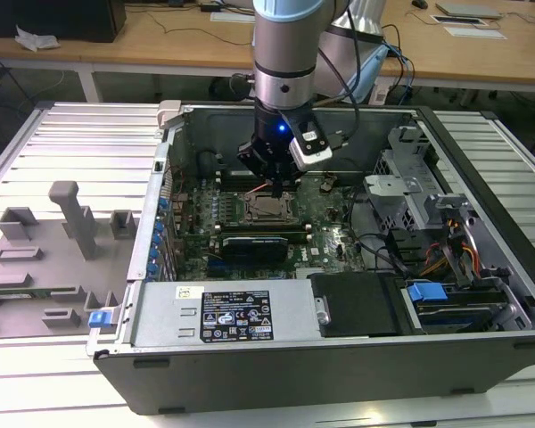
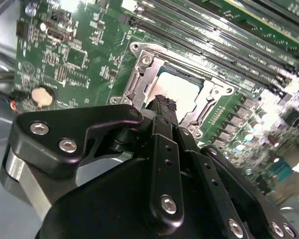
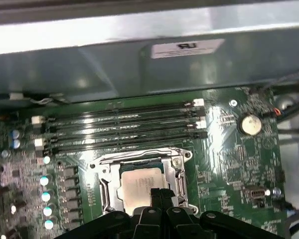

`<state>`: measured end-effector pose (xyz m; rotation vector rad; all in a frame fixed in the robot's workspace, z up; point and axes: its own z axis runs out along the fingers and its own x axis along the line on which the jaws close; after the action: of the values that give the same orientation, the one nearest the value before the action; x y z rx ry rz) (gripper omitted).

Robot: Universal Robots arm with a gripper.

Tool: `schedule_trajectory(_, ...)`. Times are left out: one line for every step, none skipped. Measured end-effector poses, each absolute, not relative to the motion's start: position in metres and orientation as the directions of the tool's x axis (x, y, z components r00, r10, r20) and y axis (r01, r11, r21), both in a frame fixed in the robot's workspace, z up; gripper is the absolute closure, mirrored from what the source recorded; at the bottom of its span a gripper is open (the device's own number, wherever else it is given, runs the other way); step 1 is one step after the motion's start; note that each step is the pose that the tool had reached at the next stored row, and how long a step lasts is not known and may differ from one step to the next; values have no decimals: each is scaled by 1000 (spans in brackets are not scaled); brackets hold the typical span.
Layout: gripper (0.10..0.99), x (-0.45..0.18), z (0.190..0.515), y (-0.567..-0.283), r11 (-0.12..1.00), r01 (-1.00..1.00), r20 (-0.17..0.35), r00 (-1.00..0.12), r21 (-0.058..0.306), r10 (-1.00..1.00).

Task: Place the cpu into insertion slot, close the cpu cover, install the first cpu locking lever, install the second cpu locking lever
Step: 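Close the cpu cover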

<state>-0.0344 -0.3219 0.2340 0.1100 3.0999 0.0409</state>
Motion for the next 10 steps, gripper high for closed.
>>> schedule_trajectory(980,-35,234,-322,998,55,-39,-998,28,56)
schedule_trajectory(980,-36,234,-322,999,39,-38,-998,28,40)
schedule_trajectory(980,-38,234,-323,999,30,-39,-999,28,31)
schedule_trajectory(980,-39,233,-323,999,27,-39,-999,28,28)
schedule_trajectory(980,-41,233,-324,999,23,-38,-999,28,24)
schedule_trajectory(980,-42,233,-325,999,20,-38,-999,28,21)
schedule_trajectory(980,-43,233,-327,999,19,-39,-999,28,20)
schedule_trajectory(980,-43,233,-327,999,19,-39,-999,28,20)
schedule_trajectory(980,-43,233,-327,999,19,-39,-999,28,20)
schedule_trajectory(980,-43,233,-327,999,19,-38,-999,28,20)
